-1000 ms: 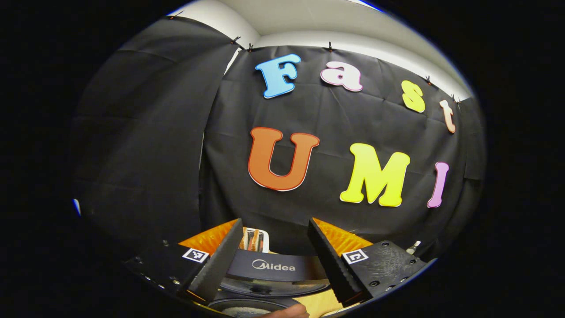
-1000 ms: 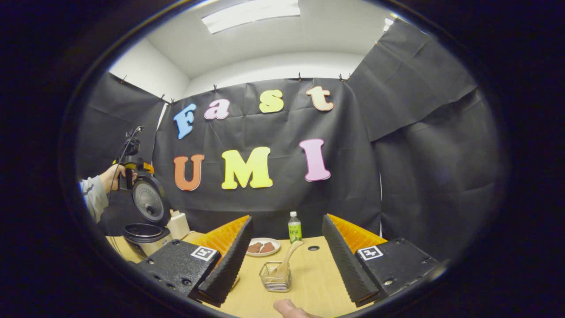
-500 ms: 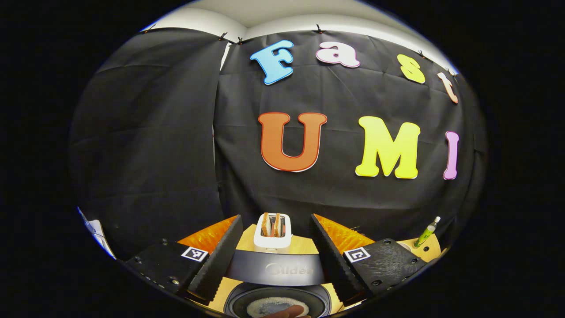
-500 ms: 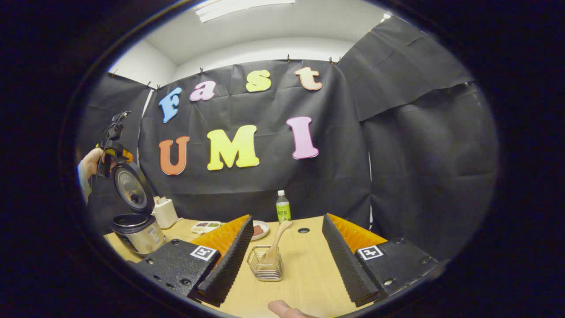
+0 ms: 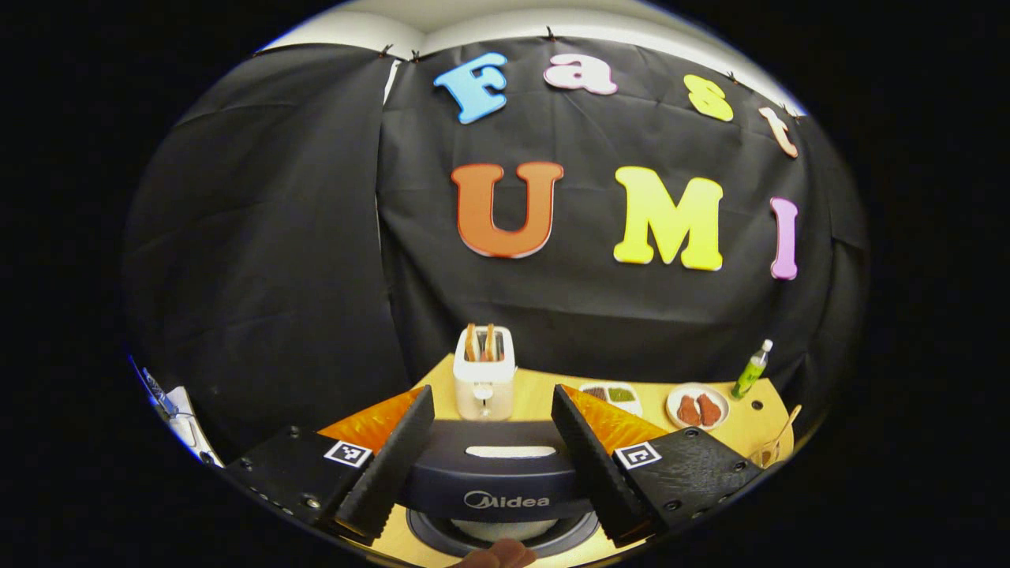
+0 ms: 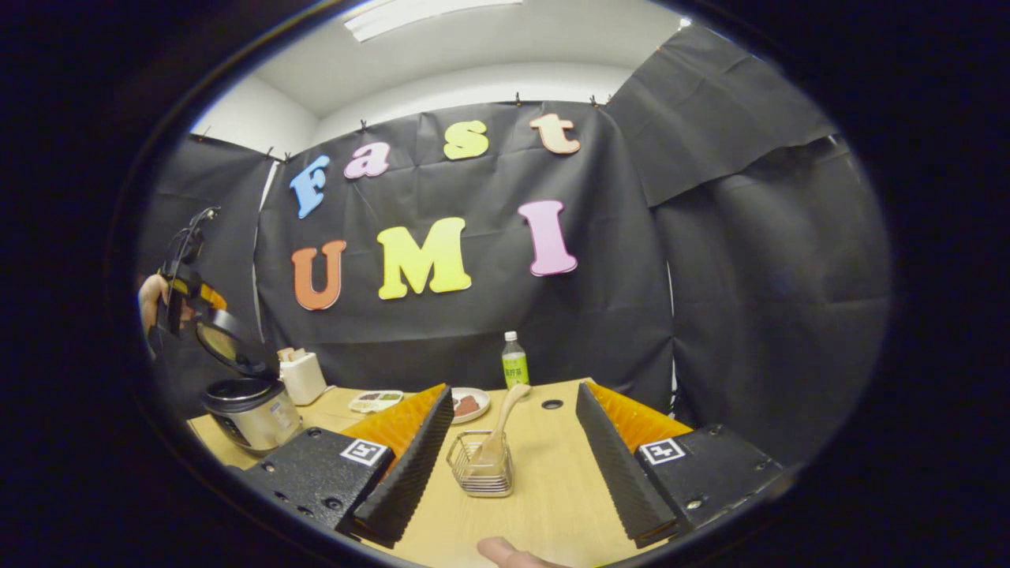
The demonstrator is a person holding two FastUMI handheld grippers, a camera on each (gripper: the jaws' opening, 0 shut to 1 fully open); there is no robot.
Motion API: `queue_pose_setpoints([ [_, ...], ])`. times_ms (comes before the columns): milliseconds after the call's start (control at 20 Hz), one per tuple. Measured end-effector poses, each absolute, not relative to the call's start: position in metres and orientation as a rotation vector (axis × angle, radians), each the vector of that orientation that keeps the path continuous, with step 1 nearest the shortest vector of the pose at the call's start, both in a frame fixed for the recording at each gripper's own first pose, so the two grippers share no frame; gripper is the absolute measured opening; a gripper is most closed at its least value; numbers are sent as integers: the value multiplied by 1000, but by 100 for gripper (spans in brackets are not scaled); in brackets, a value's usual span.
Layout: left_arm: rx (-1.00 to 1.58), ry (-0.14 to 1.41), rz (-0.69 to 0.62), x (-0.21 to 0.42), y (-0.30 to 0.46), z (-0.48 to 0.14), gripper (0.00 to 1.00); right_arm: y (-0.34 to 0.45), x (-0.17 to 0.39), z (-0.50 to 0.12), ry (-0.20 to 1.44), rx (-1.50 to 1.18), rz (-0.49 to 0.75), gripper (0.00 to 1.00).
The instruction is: Close the left gripper, press the button to open the rice cooker; take a wooden spoon from the chopstick holder with the right hand, scoop a spoonful of rice and pour it into the rice cooker, then put the wooden spoon back into the chopstick holder.
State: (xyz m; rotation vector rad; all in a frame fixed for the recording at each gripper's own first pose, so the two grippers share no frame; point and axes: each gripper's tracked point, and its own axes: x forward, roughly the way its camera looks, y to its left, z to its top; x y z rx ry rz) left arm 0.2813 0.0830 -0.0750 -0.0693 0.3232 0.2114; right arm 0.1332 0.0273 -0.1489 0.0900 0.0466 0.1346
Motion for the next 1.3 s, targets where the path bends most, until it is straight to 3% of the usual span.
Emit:
queue_pose_setpoints([
  [50,-65,309,210,275,78,-80,96,27,137,-150,47,82,136,100],
  [300,-78,333,206,251,59,-115,96,35,140,-155,63,92,181,100],
  [350,-63,343,224,251,60,-122,96,41,140,-157,72,99,205,94],
  [400,-46,353,237,248,60,-127,96,48,138,-161,91,97,226,100],
  [500,-49,384,243,245,58,-136,97,54,136,-157,89,91,251,100],
  [550,-58,384,241,242,57,-137,98,55,135,-154,82,85,257,93],
  [600,-63,391,236,239,55,-142,97,56,132,-152,75,78,262,100],
  [800,-71,457,202,226,50,-171,98,62,120,-146,43,77,300,100],
  [850,-78,472,190,222,49,-179,98,65,115,-137,13,82,317,94],
  [900,-84,486,177,216,46,-187,98,67,111,-130,-6,73,324,100],
  [950,-79,494,169,211,45,-194,98,66,109,-128,-24,58,323,100],
  [1300,-58,297,172,202,46,-177,98,85,97,-108,-47,34,335,100],
])
